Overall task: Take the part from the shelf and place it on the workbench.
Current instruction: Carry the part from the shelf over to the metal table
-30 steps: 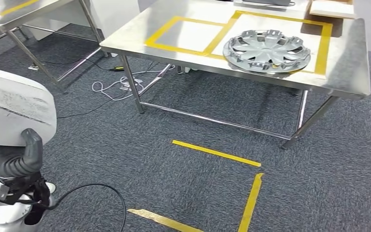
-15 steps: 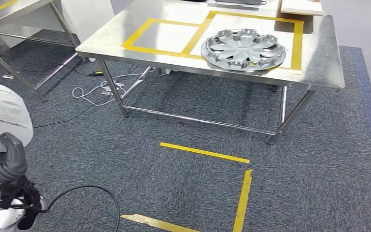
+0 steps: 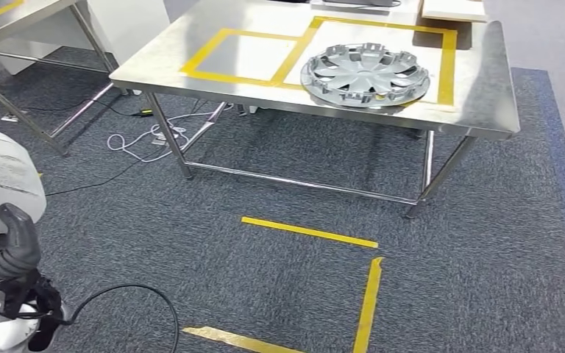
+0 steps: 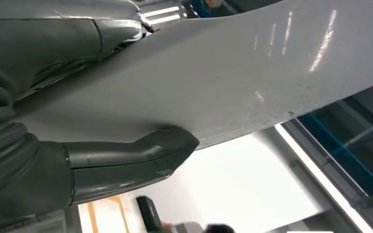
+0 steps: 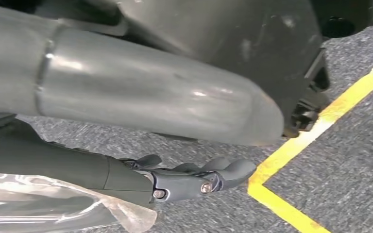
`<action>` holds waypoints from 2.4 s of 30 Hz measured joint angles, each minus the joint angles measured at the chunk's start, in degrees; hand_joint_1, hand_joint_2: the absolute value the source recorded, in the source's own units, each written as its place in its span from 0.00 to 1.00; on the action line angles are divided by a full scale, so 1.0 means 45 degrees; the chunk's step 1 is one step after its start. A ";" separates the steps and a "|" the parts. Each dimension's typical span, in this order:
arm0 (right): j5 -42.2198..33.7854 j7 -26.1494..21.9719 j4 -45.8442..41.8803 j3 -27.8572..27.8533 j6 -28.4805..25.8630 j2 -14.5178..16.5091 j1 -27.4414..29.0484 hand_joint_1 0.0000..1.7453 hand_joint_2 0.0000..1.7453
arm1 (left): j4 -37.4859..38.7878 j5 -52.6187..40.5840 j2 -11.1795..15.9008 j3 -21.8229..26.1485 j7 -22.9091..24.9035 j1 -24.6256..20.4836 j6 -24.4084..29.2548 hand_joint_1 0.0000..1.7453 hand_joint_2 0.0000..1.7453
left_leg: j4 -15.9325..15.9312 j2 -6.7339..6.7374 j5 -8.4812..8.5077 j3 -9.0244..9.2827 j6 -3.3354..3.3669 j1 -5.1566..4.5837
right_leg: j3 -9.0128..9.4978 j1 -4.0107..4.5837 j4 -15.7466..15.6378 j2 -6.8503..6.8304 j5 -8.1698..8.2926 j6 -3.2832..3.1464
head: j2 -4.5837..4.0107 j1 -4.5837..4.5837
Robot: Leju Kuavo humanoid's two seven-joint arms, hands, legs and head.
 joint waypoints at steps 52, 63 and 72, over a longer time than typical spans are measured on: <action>-0.0369 -0.0300 0.0034 0.0008 0.0375 0.0000 0.0091 0.00 0.00 | -0.1198 0.0288 0.0550 0.0160 -0.0024 0.0483 0.1396 1.00 1.00 | 0.0143 -0.0159 -0.0221 -0.0011 0.0433 -0.0034 | -0.0985 -0.0017 0.3217 0.0096 -0.2112 0.0405 | 0.0000 -0.0005; -0.0371 -0.0366 0.0102 0.0008 0.0381 -0.0001 0.0182 0.00 0.00 | -0.1214 0.0300 0.0566 0.0165 -0.0024 0.0497 0.1388 1.00 1.00 | 0.0681 -0.0179 -0.0926 0.0770 -0.0056 -0.0032 | -0.0510 0.0073 0.0327 0.0010 0.0147 -0.0301 | 0.0000 -0.0045; -0.0336 -0.0396 0.0114 0.0004 0.0505 0.0002 0.0142 0.00 0.00 | -0.1218 0.0291 0.0667 0.0187 -0.0024 0.0504 0.1365 1.00 1.00 | 0.1728 -0.0174 -0.0539 -0.0797 -0.0248 0.0014 | 0.0419 0.0027 0.0262 0.0099 -0.0511 -0.0393 | 0.0000 -0.0110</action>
